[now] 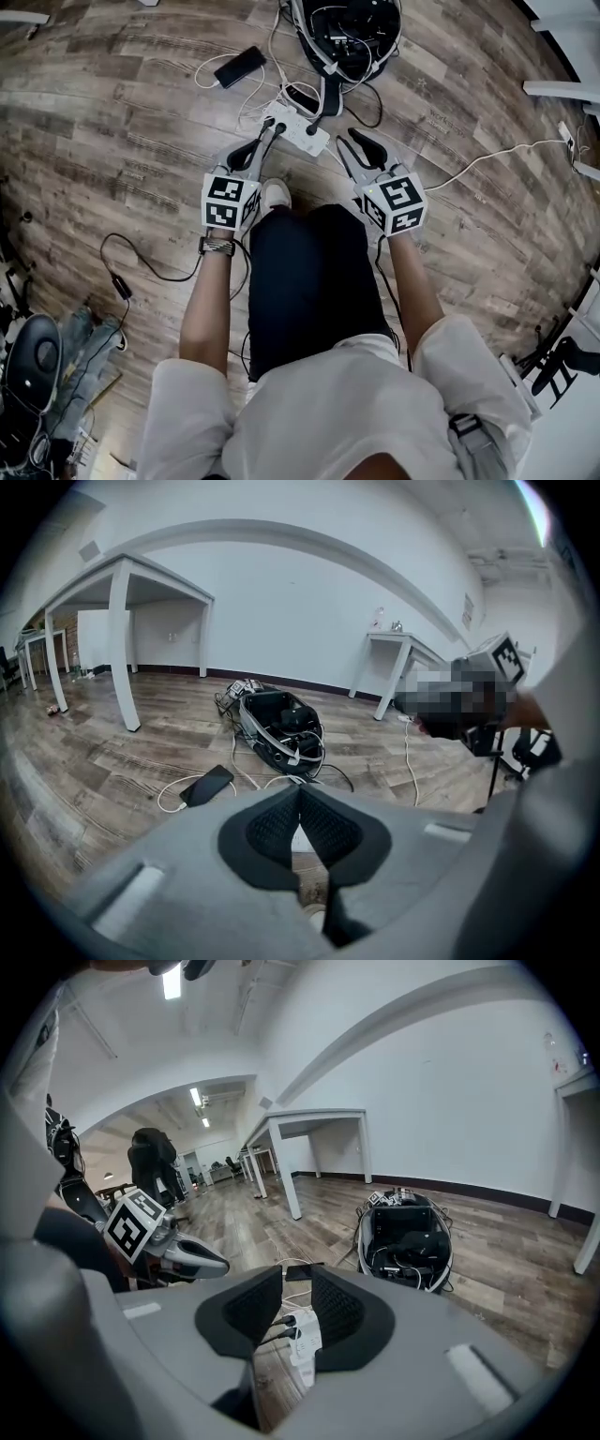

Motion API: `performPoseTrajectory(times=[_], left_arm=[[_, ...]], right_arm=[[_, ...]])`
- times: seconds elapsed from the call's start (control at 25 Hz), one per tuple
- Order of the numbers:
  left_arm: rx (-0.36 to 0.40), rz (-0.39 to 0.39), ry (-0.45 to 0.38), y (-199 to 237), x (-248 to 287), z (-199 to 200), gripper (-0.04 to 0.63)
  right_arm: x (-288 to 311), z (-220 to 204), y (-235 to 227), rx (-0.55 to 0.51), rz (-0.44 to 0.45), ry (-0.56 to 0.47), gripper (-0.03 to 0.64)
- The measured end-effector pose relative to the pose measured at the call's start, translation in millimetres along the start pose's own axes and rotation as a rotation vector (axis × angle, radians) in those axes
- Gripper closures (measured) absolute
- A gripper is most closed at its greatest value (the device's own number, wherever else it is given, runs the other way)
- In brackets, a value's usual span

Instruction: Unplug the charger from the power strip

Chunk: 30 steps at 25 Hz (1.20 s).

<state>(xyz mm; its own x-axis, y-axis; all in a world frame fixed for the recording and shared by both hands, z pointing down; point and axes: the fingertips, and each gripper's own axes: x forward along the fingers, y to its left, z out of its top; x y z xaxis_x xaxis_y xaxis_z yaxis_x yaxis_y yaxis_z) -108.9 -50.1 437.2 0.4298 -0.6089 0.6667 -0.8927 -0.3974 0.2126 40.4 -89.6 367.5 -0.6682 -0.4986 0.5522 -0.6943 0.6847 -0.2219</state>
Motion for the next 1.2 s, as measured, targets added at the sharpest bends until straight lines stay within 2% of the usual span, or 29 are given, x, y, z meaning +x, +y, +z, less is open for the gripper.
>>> performPoseTrajectory(times=[0.32, 0.64, 0.88, 1.2], left_arm=[[0.022, 0.005, -0.002, 5.5, 29.6, -49.8, 0.591], [0.047, 0.012, -0.046, 9.9, 52.2, -72.7, 0.591], [0.08, -0.036, -0.056, 4.3, 83.9, -87.2, 0.591], [0.067, -0.092, -0.038, 1.2, 134.6, -112.8, 0.591]], right_arm=[[22.6, -55.4, -9.8, -0.001, -0.007, -0.005, 0.512], [48.4, -85.0, -14.8, -0.031, 0.03, -0.038, 0.499], [69.6, -111.9, -17.6, -0.096, 0.089, -0.052, 0.479], [105.3, -149.7, -29.2, -0.183, 0.123, -0.051, 0.462]])
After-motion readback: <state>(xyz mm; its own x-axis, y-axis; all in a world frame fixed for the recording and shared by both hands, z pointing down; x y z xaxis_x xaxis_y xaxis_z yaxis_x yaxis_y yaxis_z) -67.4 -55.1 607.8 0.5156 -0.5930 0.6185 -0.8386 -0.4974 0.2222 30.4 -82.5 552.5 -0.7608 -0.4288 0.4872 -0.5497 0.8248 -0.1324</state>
